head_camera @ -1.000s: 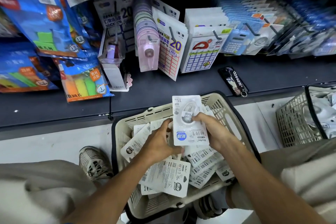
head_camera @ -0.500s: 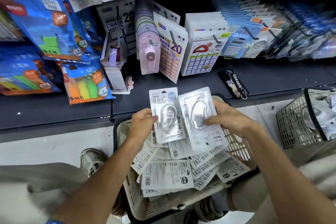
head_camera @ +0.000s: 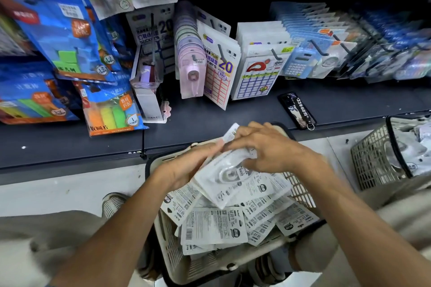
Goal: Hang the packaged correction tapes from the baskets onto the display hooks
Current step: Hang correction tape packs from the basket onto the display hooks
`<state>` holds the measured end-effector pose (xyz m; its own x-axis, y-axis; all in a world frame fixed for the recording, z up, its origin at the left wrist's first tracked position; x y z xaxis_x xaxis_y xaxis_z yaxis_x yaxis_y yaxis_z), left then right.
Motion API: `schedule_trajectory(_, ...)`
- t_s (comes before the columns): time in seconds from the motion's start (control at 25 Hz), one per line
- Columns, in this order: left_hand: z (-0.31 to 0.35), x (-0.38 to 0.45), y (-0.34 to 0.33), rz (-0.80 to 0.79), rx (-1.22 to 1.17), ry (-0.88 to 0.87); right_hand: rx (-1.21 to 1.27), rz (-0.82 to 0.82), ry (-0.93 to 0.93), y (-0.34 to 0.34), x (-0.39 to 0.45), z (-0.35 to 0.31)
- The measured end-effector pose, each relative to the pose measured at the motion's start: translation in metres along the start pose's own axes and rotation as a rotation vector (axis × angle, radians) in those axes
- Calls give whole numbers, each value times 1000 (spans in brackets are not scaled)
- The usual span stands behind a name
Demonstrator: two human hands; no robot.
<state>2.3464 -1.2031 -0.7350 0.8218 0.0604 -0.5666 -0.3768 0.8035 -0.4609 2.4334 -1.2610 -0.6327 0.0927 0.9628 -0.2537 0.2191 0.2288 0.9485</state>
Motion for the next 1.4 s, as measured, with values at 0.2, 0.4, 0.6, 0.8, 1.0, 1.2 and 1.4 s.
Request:
schedule_trajectory(0.2,0,-1,10,147,136,-102,178,578,-594,-1,-22,21)
schedule_trajectory(0.4,12,-6,35,238,52,-125,1268,45,-655,-121,-6,0)
schedule_trajectory(0.6,32,-25,92,543,24,-273,133,-276,-616,-172,-45,77)
schedule_trajectory(0.8,12,-22,94,565,72,-253,-37,-323,-407,-212,-42,70)
schedule_trajectory(1.0,12,-16,93,568,103,-253,339,-251,-364,-212,-33,71)
schedule_trajectory(1.2,9,-8,97,581,79,-251,-15,18,-343,-173,6,63)
schedule_trajectory(1.4,12,-11,101,586,88,-278,-308,-73,-260,-184,40,40)
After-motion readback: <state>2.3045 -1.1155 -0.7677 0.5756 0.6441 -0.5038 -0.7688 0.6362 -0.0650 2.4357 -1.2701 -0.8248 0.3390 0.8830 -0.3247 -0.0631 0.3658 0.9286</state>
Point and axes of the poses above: each hand's wrist, its own x-axis towards the middle knuckle, its own y-axis out of the back of the hand, z = x × y, the point moved 10 cm from there along x, towards the middle knuckle, and after that the axes turned 13 degrees about -x, right-handed, at the moved point
